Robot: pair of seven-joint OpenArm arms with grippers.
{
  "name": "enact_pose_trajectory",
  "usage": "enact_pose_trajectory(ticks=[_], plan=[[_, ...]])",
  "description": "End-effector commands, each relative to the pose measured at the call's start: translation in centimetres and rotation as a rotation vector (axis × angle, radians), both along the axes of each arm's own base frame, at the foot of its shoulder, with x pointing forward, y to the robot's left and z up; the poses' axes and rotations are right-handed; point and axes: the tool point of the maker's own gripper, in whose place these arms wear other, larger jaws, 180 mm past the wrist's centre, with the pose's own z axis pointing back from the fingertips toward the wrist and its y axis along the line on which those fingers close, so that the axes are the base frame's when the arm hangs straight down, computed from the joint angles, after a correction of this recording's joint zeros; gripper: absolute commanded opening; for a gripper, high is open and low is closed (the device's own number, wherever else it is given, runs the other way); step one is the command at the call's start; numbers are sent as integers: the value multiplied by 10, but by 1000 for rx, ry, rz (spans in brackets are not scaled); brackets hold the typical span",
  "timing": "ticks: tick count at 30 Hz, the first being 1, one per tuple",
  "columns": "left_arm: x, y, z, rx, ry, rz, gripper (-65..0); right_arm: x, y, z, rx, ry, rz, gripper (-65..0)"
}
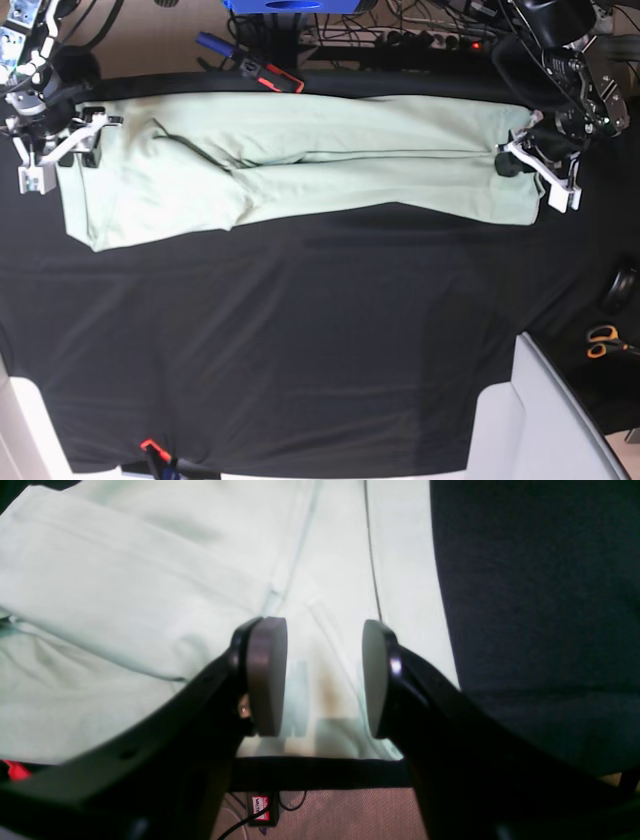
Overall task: Fold the T-shirt properly
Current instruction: 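Carry the strip's end with the left gripper toward the right gripper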
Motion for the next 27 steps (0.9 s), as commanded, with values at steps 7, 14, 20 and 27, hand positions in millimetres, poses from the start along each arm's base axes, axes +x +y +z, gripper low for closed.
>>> enact_pose_trajectory(ticks=[7,14,20,27], plan=[[9,8,60,157,-137,45,-650,6,-2,8,-6,-36,6,-412],[10,-49,62,182,-113,56,-650,6,-2,8,-6,-36,6,-412],[6,-116,42,130,-58,23,-650,6,-2,8,-6,-36,6,-412],[5,-169,33,166,-27,-95,-650,6,-2,8,-6,-35,6,-412]])
